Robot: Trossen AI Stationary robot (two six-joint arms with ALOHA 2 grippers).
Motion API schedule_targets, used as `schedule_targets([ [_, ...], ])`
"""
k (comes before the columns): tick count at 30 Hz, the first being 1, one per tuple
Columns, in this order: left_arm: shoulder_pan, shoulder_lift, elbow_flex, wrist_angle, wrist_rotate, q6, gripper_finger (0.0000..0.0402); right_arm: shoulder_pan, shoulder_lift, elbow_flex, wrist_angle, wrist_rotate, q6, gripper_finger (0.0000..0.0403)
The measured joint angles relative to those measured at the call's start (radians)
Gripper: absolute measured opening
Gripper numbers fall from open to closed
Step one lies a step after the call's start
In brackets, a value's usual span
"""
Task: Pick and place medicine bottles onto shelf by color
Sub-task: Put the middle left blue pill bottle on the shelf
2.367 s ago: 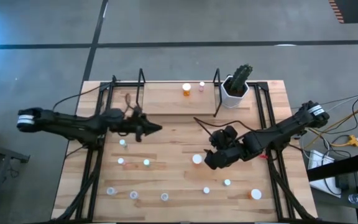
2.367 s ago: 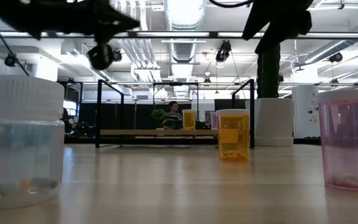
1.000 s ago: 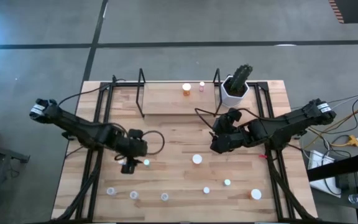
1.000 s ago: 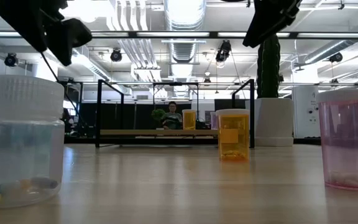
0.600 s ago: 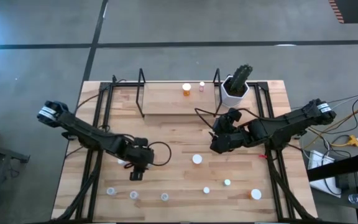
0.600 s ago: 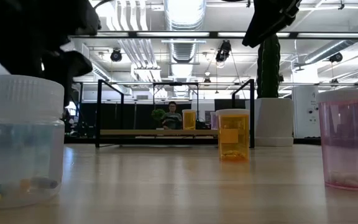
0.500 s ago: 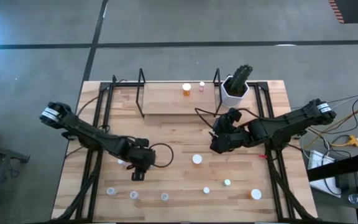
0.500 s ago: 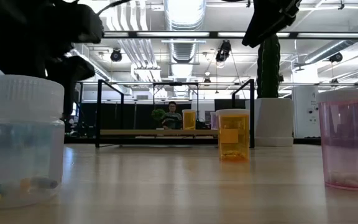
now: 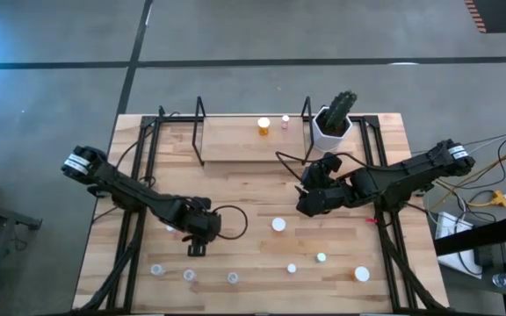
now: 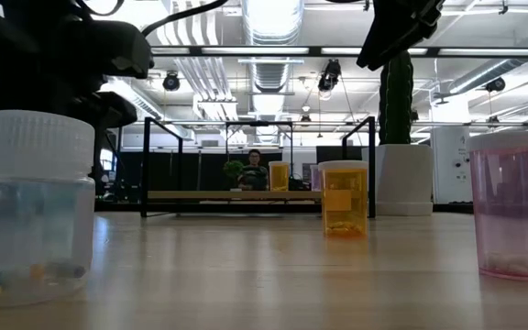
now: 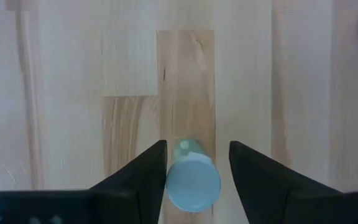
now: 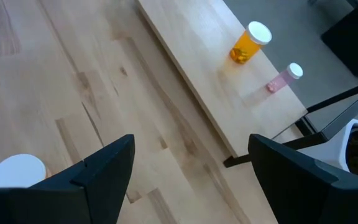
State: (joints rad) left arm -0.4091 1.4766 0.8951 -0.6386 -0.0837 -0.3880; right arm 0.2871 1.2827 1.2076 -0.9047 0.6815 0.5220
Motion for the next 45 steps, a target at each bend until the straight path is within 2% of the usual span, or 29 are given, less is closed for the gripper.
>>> schedule_targets([
  [16, 0.0, -0.005, 0.008, -0.06, 0.004, 0.001, 0.0097, 0.0, 0.0, 0.0, 0.0, 0.0, -0.002, 0.0304],
  [24, 0.04, -0.036, 0.127, -0.068, 0.0, 0.011, 0.0098, 0.0, 0.0, 0.0, 0.0, 0.0, -0.002, 0.0304],
  [30, 0.213, -0.03, 0.3, -0.203, -0.032, 0.069, 0.0098, 0.002, 0.0, 0.0, 0.0, -0.031, 0.007, 0.0304],
  [37, 0.533, 0.063, 0.526, -0.246, -0.004, 0.139, 0.0098, 0.003, -0.001, 0.0, -0.011, -0.139, 0.061, 0.0304],
  [45, 0.815, 0.221, 0.637, -0.248, -0.001, 0.242, 0.0098, 0.003, -0.001, 0.0, -0.011, -0.158, 0.093, 0.0304],
])
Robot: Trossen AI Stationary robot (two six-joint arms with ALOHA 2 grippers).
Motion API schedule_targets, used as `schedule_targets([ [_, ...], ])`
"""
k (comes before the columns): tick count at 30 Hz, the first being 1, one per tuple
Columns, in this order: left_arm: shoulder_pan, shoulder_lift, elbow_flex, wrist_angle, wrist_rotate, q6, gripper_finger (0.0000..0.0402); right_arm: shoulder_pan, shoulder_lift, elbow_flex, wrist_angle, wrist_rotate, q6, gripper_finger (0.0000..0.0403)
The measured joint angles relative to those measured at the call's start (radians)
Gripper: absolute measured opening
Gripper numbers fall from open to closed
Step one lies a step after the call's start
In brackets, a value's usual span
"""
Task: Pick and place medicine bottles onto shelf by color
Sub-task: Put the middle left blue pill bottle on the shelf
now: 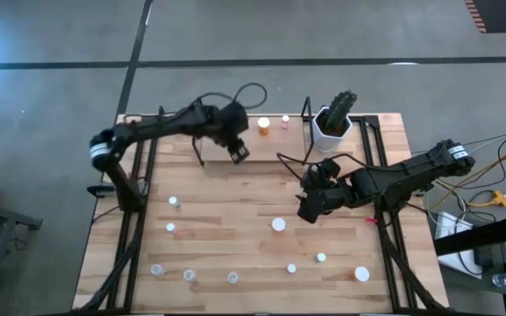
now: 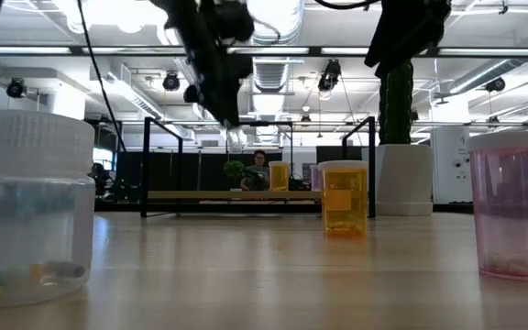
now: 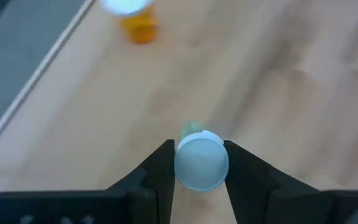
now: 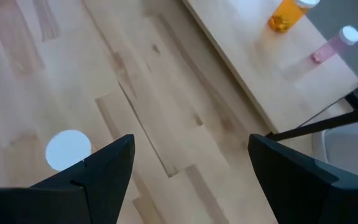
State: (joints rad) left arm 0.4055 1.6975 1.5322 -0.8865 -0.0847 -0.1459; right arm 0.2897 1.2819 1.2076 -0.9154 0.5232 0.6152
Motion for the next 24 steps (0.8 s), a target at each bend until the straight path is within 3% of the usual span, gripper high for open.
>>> schedule_targets([
  [5, 0.113, 0.101, 0.039, 0.004, -0.006, 0.031, 0.0098, 0.0, 0.0, 0.0, 0.006, 0.0, 0.09, 0.0304],
  [10, 0.179, 0.171, 0.048, 0.004, -0.075, 0.048, 0.0098, 0.0, 0.0, 0.0, 0.008, 0.001, 0.135, 0.0304],
  [24, 0.224, 0.217, 0.047, 0.041, -0.166, 0.058, 0.0114, -0.002, 0.004, 0.0, 0.008, 0.041, 0.212, 0.0304],
])
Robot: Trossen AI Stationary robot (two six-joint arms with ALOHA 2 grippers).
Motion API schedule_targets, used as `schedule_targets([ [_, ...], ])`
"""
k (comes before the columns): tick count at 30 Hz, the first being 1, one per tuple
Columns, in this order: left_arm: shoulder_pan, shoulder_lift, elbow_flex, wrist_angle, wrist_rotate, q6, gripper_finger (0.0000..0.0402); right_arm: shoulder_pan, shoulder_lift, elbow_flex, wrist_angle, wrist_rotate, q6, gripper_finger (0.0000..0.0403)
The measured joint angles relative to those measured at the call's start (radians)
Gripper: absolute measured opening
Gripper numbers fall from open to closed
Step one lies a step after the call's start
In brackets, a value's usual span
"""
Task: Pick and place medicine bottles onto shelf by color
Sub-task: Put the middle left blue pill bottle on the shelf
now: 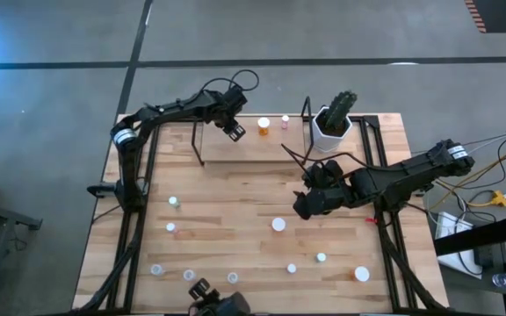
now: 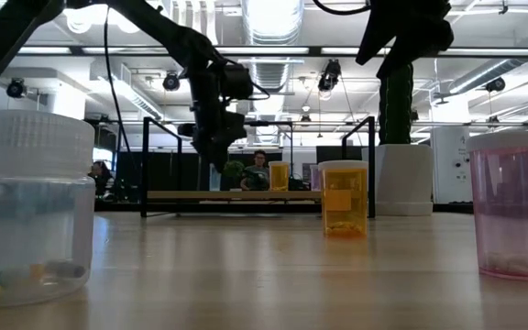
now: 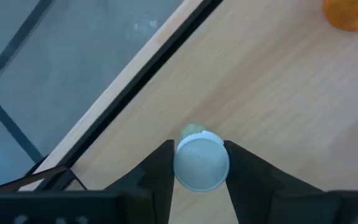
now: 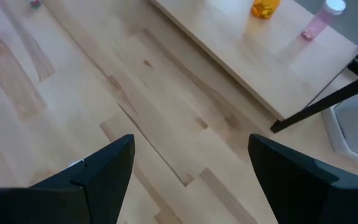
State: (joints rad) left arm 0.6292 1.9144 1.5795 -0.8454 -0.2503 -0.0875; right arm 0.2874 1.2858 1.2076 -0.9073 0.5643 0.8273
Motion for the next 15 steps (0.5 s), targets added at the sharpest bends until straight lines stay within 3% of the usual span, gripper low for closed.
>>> schedule_targets([
  [15, 0.003, -0.018, -0.008, -0.004, -0.008, -0.009, 0.0223, 0.0, 0.0, 0.0, 0.0, 0.013, 0.003, 0.0304],
])
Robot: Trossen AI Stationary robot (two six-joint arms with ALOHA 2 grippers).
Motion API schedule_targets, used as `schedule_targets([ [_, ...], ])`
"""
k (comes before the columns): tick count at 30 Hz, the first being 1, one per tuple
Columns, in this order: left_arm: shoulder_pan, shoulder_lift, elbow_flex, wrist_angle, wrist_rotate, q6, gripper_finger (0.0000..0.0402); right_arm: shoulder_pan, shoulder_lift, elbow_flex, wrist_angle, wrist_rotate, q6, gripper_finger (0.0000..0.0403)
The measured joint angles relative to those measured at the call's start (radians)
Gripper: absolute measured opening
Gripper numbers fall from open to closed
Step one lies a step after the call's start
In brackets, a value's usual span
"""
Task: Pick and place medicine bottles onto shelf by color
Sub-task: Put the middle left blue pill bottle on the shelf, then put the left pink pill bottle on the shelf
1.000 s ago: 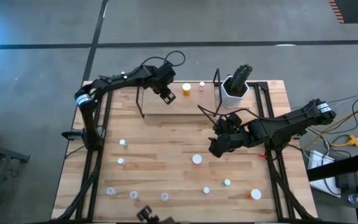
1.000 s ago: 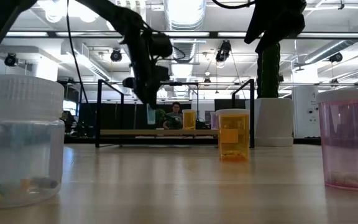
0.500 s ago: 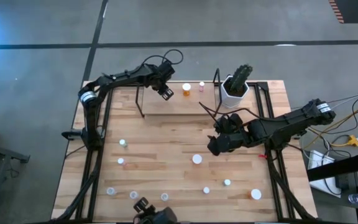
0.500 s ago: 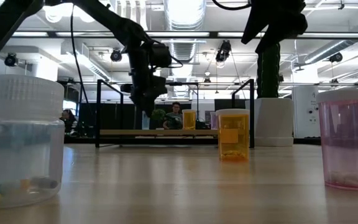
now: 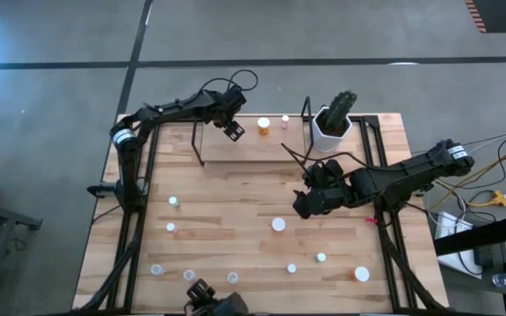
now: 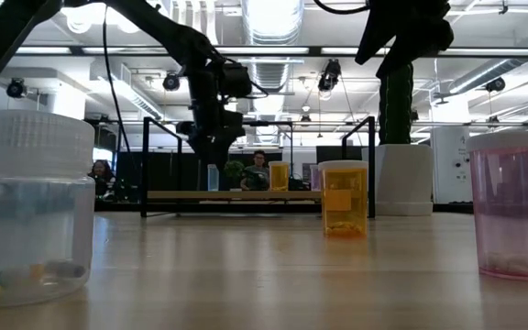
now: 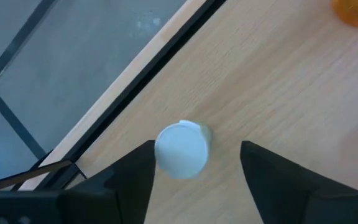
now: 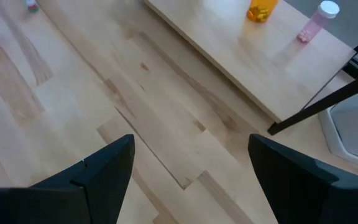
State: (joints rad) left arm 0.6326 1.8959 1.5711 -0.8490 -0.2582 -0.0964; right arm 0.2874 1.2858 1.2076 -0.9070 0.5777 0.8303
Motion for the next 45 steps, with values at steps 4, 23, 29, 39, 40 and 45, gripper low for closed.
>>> schedule_targets([
  [4, 0.003, -0.036, -0.001, -0.006, 0.019, 0.0, 0.0244, 0.0, 0.0, 0.0, 0.0, 0.0, 0.0, 0.0304],
  [23, -0.138, -0.488, -0.04, -0.188, 0.142, -0.054, 0.0254, 0.0, 0.001, 0.0, 0.011, 0.06, -0.121, 0.0304],
  [29, -0.33, -0.676, -0.052, -0.284, 0.183, -0.087, 0.0254, -0.015, 0.001, -0.03, 0.125, 0.104, -0.265, 0.0304],
  [39, -0.679, -0.887, -0.26, -0.349, 0.178, -0.679, 0.0254, -0.093, 0.001, -0.14, 0.493, 0.058, -0.502, 0.0304],
  [40, -0.707, -0.901, -0.29, -0.369, 0.179, -0.751, 0.0254, -0.104, 0.001, -0.144, 0.511, 0.037, -0.511, 0.0304],
  [45, -0.803, -0.936, -0.426, -0.439, 0.245, -1.032, 0.0253, -0.151, 0.001, -0.152, 0.53, -0.036, -0.544, 0.0304],
])
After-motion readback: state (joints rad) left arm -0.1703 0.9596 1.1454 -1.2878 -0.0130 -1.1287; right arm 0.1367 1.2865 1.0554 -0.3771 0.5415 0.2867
